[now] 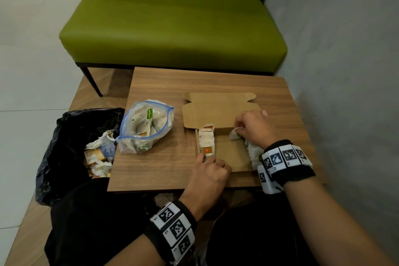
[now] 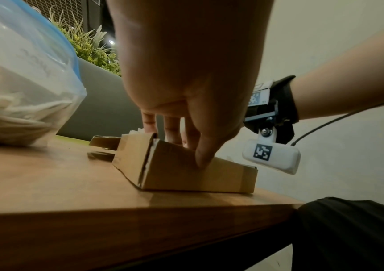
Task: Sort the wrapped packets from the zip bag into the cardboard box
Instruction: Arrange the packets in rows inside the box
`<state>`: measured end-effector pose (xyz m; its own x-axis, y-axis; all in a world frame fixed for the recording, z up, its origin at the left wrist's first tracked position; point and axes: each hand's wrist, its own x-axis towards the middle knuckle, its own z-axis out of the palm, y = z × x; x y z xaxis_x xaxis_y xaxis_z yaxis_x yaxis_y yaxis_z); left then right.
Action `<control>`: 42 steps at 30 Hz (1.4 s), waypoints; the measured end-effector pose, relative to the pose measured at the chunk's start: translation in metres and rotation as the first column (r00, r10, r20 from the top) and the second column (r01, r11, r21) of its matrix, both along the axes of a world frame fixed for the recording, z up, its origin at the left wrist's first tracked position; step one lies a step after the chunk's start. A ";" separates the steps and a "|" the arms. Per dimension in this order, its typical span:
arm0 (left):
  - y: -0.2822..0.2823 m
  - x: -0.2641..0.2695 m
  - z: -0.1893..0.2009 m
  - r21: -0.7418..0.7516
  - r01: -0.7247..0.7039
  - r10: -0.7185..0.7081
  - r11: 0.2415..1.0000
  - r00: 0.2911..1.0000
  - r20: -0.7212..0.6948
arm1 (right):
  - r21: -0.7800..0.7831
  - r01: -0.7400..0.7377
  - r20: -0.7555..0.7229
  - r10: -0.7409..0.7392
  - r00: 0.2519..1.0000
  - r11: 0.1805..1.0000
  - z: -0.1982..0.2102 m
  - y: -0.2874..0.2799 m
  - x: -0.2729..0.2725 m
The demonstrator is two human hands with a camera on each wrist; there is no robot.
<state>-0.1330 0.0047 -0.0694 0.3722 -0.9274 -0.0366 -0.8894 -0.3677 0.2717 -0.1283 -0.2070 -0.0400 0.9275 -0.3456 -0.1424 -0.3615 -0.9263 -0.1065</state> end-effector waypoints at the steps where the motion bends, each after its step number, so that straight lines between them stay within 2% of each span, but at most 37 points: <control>1: 0.001 0.001 0.000 0.007 0.011 -0.011 1.000 1.000 -0.007 | -0.004 0.002 0.023 -0.002 1.000 1.000 -0.001 0.000 -0.001; 4: 0.000 0.006 0.005 -0.019 0.010 -0.011 1.000 0.998 -0.056 | 0.006 -0.004 0.049 0.003 0.999 1.000 0.002 -0.002 -0.002; 7: -0.013 0.017 0.019 -0.110 -0.106 0.087 0.988 0.982 -0.166 | 0.054 -0.027 0.012 0.027 1.000 0.998 0.010 -0.004 -0.005; 10: -0.034 0.031 0.035 -0.163 -0.307 0.241 0.938 0.912 -0.333 | 0.161 -0.034 -0.046 0.042 0.998 0.986 0.023 -0.006 -0.010; 12: -0.048 0.040 0.041 -0.160 -0.387 0.295 0.908 0.862 -0.413 | 0.255 -0.019 -0.082 0.042 0.996 0.967 0.031 -0.008 -0.013; 17: -0.073 0.057 0.041 -0.101 -0.338 0.255 0.936 0.846 -0.469 | 0.470 0.000 -0.049 0.026 0.998 0.882 0.042 -0.010 -0.017; 20: -0.078 0.062 0.031 -0.086 -0.379 0.253 0.921 0.753 -0.608 | 0.529 0.026 0.015 -0.040 0.999 0.848 0.039 -0.013 -0.019; 24: -0.078 0.064 0.020 -0.087 -0.503 0.274 0.860 0.599 -0.753 | 0.627 0.087 0.089 -0.183 0.979 0.774 0.030 -0.018 -0.027; 28: -0.080 0.066 0.017 -0.095 -0.559 0.267 0.824 0.529 -0.806 | 0.615 0.090 0.070 -0.168 0.983 0.783 0.025 -0.022 -0.035; 35: -0.089 0.061 0.017 -0.091 -0.564 0.271 0.820 0.524 -0.807 | 0.622 0.155 0.082 -0.261 0.962 0.767 0.021 -0.023 -0.038; 39: -0.093 0.056 0.013 -0.087 -0.524 0.321 0.847 0.635 -0.703 | 0.622 0.171 0.065 -0.268 0.961 0.764 0.019 -0.024 -0.040; 42: -0.098 0.055 0.009 -0.020 -0.514 0.408 0.857 0.702 -0.584 | 0.623 0.190 0.098 -0.316 0.944 0.759 0.019 -0.028 -0.043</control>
